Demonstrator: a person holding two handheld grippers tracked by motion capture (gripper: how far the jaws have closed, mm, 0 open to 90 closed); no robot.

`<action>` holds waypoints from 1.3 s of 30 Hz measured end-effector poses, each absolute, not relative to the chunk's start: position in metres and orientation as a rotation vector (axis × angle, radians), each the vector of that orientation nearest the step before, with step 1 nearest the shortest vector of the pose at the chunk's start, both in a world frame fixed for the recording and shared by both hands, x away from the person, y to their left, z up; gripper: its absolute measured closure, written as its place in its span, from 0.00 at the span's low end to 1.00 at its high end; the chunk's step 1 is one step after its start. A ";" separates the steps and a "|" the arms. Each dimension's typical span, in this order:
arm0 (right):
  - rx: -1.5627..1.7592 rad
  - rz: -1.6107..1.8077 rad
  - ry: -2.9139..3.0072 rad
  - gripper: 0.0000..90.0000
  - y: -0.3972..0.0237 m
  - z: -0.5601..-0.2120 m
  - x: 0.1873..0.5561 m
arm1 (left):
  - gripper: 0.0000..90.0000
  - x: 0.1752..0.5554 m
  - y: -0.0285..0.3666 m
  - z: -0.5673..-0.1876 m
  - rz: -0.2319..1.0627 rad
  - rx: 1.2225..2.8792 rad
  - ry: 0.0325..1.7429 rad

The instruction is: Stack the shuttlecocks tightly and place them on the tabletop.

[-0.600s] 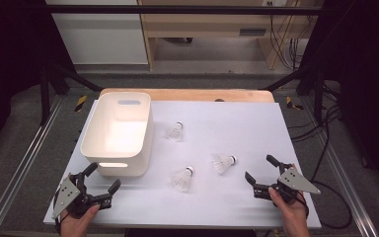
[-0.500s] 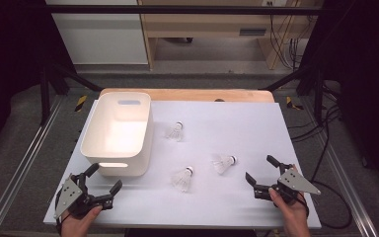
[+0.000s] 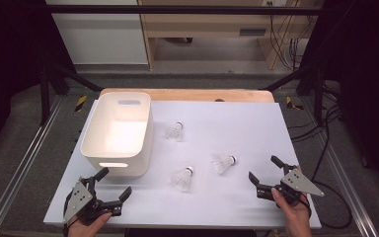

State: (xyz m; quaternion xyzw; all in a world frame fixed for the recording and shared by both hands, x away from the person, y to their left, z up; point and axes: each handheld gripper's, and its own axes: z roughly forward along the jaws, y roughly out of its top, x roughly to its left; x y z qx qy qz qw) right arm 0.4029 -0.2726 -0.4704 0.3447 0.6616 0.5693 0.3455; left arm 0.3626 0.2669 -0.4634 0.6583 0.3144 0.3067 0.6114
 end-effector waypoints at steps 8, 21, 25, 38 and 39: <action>0.894 1.467 1.724 0.05 -0.270 -0.469 0.405 | 0.02 0.357 0.245 -0.464 0.695 1.593 0.687; 0.890 1.458 1.739 0.05 -0.271 -0.470 0.402 | 0.03 0.355 0.223 -0.464 0.676 1.639 0.660; 0.897 1.462 1.734 0.05 -0.272 -0.469 0.402 | 0.03 0.354 0.215 -0.464 0.660 1.645 0.650; 0.878 1.451 1.750 0.05 -0.265 -0.468 0.403 | 0.10 0.353 0.208 -0.466 0.673 1.668 0.651; 0.878 1.451 1.750 0.05 -0.265 -0.468 0.403 | 0.10 0.353 0.207 -0.466 0.675 1.670 0.653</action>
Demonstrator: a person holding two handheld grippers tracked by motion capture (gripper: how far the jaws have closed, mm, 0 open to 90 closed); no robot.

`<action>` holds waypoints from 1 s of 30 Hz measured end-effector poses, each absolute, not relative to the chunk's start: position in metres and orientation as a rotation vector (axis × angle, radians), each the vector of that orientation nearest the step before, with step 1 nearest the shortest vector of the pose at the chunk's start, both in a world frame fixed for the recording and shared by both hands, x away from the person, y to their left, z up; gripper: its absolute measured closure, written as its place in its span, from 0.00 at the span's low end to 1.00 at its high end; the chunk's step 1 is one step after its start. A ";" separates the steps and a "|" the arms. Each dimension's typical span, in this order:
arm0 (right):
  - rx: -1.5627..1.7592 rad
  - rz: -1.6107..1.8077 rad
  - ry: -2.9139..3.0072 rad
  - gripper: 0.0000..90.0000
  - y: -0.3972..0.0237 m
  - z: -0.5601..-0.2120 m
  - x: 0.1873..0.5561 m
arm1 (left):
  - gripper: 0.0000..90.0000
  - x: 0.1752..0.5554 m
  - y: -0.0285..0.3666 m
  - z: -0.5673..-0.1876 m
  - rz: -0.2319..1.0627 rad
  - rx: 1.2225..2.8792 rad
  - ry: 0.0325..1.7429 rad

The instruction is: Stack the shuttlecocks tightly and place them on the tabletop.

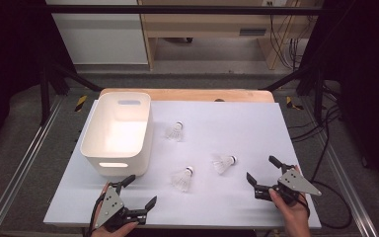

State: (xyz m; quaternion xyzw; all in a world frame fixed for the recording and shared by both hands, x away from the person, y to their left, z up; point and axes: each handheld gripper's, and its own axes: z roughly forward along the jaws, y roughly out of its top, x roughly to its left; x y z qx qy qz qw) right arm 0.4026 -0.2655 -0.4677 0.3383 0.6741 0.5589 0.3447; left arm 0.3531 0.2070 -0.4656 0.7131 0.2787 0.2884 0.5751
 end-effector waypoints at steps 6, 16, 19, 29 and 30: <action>0.887 1.458 1.743 0.05 -0.269 -0.469 0.401 | 0.24 0.358 0.193 -0.467 0.649 1.720 0.673; 0.899 1.459 1.733 0.05 -0.272 -0.468 0.400 | 0.43 0.366 0.174 -0.467 0.629 1.767 0.656; 0.897 1.457 1.736 0.05 -0.271 -0.468 0.400 | 0.46 0.370 0.172 -0.468 0.618 1.775 0.660; 0.896 1.456 1.736 0.05 -0.270 -0.467 0.401 | 0.51 0.382 0.163 -0.467 0.597 1.827 0.682; 0.900 1.456 1.735 0.04 -0.271 -0.467 0.400 | 0.52 0.383 0.161 -0.467 0.591 1.831 0.685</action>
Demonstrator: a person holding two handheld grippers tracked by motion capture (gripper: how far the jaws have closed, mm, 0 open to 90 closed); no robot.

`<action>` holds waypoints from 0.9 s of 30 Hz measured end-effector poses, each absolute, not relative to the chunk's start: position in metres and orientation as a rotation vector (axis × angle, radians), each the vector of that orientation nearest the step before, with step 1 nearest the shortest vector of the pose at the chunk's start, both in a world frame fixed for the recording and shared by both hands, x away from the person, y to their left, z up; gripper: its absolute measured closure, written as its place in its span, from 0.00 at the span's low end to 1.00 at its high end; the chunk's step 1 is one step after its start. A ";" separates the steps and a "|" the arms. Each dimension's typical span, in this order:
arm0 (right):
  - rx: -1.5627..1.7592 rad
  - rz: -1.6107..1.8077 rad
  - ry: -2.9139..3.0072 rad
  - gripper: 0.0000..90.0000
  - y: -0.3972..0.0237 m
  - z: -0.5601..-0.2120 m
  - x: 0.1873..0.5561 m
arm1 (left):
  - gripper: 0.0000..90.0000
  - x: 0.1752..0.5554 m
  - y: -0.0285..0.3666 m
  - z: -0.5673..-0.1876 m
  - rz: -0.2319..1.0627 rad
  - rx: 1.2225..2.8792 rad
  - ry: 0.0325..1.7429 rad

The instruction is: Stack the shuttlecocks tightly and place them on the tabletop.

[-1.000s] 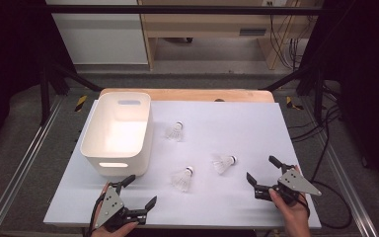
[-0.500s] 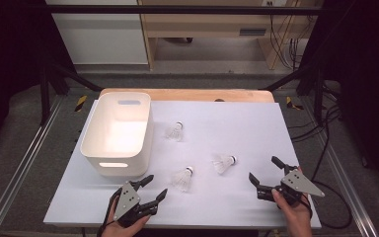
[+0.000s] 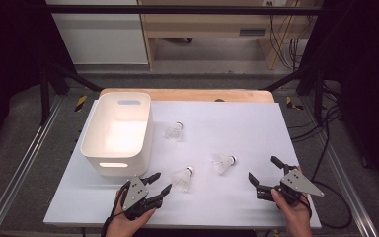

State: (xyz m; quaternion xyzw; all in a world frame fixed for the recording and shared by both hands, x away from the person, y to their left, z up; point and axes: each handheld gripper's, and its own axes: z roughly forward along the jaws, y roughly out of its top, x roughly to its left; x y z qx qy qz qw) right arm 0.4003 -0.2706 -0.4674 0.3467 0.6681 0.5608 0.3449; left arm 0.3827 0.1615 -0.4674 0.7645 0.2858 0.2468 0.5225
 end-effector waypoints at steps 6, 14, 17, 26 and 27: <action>0.904 1.459 1.730 0.04 -0.273 -0.468 0.400 | 0.52 0.386 0.154 -0.467 0.578 1.846 0.671; 0.907 1.463 1.725 0.04 -0.273 -0.468 0.400 | 0.55 0.387 0.146 -0.468 0.563 1.869 0.655; 0.906 1.463 1.726 0.04 -0.273 -0.468 0.400 | 0.61 0.386 0.145 -0.468 0.547 1.879 0.646; 0.905 1.462 1.727 0.04 -0.274 -0.468 0.400 | 0.80 0.387 0.141 -0.468 0.509 1.909 0.646; 0.906 1.460 1.727 0.04 -0.274 -0.468 0.400 | 0.83 0.387 0.141 -0.468 0.503 1.917 0.648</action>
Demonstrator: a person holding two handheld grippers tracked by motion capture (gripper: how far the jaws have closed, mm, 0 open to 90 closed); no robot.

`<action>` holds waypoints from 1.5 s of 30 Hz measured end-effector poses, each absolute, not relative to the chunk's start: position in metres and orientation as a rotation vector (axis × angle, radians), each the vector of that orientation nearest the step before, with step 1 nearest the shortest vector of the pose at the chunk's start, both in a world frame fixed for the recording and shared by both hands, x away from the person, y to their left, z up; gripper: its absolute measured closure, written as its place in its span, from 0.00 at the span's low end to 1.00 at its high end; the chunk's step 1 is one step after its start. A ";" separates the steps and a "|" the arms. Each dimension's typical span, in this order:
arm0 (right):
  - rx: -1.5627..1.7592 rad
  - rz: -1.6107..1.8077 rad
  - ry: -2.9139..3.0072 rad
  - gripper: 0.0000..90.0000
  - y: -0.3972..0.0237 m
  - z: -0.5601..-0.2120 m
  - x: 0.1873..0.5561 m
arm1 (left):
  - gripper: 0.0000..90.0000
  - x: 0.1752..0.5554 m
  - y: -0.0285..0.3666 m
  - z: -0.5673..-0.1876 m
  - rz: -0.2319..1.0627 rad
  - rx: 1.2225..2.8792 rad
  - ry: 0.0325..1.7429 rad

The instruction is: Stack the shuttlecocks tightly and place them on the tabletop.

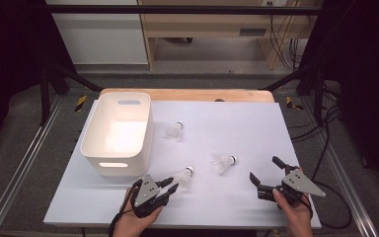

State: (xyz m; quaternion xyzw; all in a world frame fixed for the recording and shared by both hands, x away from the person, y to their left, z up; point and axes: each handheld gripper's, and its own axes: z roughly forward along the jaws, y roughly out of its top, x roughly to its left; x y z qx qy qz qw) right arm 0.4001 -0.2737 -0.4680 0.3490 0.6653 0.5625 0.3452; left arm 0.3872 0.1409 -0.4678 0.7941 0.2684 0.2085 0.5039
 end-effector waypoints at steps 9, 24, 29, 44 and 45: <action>0.907 1.466 1.725 0.04 -0.274 -0.468 0.400 | 1.00 0.389 0.133 -0.470 0.466 1.977 0.656; 0.907 1.471 1.723 0.04 -0.274 -0.467 0.400 | 1.00 0.402 0.113 -0.477 0.435 2.055 0.695; 0.906 1.470 1.723 0.04 -0.274 -0.467 0.400 | 1.00 0.404 0.106 -0.478 0.432 2.069 0.681; 0.906 1.476 1.720 0.04 -0.275 -0.467 0.400 | 1.00 0.406 0.092 -0.478 0.428 2.059 0.674; 0.904 1.476 1.721 0.04 -0.275 -0.467 0.400 | 1.00 0.406 0.090 -0.477 0.429 2.059 0.670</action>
